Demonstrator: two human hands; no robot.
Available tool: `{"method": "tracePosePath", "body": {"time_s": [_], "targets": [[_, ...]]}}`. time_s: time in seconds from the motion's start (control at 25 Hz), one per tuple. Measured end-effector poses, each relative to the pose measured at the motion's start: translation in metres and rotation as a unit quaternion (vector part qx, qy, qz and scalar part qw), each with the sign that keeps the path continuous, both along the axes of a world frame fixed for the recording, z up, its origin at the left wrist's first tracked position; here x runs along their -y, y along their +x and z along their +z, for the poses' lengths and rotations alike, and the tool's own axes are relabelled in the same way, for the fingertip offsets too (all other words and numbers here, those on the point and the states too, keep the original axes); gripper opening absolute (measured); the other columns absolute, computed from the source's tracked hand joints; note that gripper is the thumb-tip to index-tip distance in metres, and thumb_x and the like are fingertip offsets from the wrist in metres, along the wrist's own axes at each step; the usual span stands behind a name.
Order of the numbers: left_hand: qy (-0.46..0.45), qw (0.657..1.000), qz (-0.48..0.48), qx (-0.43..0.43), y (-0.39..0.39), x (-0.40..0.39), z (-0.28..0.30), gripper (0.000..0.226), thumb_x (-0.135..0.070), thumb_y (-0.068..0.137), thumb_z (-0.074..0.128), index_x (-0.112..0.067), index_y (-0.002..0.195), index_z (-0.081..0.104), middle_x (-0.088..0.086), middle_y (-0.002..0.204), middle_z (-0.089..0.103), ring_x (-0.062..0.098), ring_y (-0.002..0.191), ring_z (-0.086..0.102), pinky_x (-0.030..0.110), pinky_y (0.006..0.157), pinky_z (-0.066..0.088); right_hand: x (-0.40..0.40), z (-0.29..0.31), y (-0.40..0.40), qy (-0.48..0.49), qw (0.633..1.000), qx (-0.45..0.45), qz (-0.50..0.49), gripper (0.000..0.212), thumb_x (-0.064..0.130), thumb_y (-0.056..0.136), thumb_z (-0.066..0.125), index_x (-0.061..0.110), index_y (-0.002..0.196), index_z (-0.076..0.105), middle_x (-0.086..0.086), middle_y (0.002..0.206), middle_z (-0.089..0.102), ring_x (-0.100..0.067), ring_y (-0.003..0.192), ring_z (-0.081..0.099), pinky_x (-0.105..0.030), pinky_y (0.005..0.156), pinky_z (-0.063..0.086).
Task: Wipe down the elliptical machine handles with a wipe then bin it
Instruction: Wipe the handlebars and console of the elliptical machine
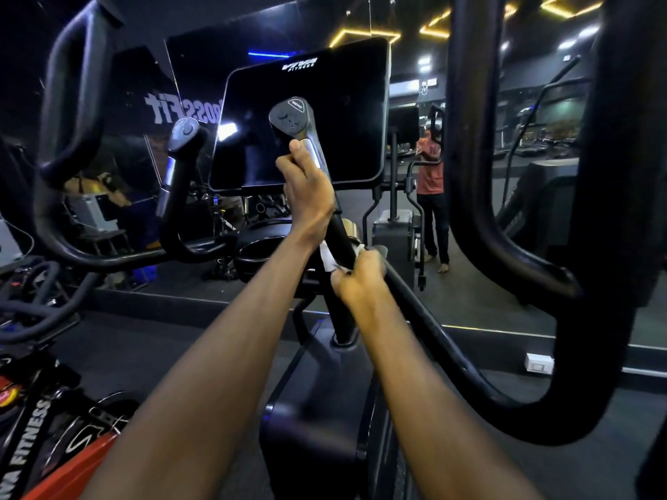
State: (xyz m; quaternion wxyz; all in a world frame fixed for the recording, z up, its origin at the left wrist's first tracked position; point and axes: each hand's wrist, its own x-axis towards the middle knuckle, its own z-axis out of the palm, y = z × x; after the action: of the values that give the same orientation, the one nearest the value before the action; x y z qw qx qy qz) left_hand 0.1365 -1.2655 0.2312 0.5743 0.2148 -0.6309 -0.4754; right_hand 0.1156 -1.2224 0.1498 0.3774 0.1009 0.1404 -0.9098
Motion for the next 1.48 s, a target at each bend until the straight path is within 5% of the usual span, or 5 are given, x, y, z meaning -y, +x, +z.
{"method": "tracePosePath", "body": {"time_s": [0.6, 0.8, 0.92, 1.2, 1.48], "targets": [[-0.054, 0.997, -0.044, 0.040, 0.011, 0.006, 0.001, 0.033, -0.042, 0.106, 0.021, -0.011, 0.105, 0.033, -0.007, 0.082, 0.045, 0.004, 0.070, 0.045, 0.023, 0.063, 0.037, 0.004, 0.003, -0.012, 0.010, 0.996, -0.007, 0.083, 0.023, 0.019, 0.088, 0.033, 0.012, 0.083, 0.054, -0.004, 0.078, 0.056, -0.022, 0.065, 0.055, -0.024, 0.044, 0.050], [-0.066, 0.995, -0.057, 0.048, 0.012, 0.008, 0.000, 0.035, -0.042, 0.106, 0.018, -0.010, 0.109, 0.033, -0.009, 0.090, 0.042, -0.002, 0.076, 0.044, 0.001, 0.057, 0.037, -0.017, 0.014, 0.021, 0.056, 0.992, -0.054, 0.103, 0.041, 0.017, 0.089, 0.031, 0.003, 0.112, 0.063, -0.019, 0.103, 0.069, -0.032, 0.085, 0.063, -0.036, 0.092, 0.053], [-0.070, 0.994, -0.062, 0.062, 0.014, 0.009, 0.000, 0.034, -0.041, 0.106, 0.017, -0.011, 0.108, 0.032, -0.004, 0.098, 0.041, -0.002, 0.078, 0.042, -0.001, 0.059, 0.036, -0.035, 0.032, 0.033, 0.084, 0.984, -0.113, 0.108, 0.036, 0.008, 0.102, 0.026, -0.003, 0.084, 0.056, -0.015, 0.068, 0.066, -0.026, 0.067, 0.066, -0.029, 0.079, 0.058], [-0.066, 0.987, -0.087, 0.116, 0.025, 0.038, -0.002, 0.045, -0.059, 0.099, 0.022, -0.019, 0.092, 0.043, 0.001, 0.084, 0.051, 0.022, 0.081, 0.054, 0.046, 0.081, 0.050, -0.056, 0.024, 0.054, 0.181, 0.959, -0.214, 0.039, 0.031, 0.021, 0.102, 0.039, 0.008, 0.083, 0.059, -0.016, 0.088, 0.069, -0.032, 0.077, 0.065, -0.046, 0.068, 0.053], [-0.011, 0.994, -0.074, 0.079, 0.024, 0.042, -0.007, 0.034, -0.026, 0.106, 0.034, -0.017, 0.076, 0.046, 0.002, 0.076, 0.053, 0.012, 0.065, 0.049, 0.018, 0.058, 0.045, -0.001, 0.024, 0.051, 0.425, 0.582, -0.640, -0.265, 0.054, 0.048, 0.101, 0.027, 0.007, 0.131, 0.045, -0.015, 0.123, 0.055, -0.030, 0.108, 0.055, -0.051, 0.097, 0.044]]}}
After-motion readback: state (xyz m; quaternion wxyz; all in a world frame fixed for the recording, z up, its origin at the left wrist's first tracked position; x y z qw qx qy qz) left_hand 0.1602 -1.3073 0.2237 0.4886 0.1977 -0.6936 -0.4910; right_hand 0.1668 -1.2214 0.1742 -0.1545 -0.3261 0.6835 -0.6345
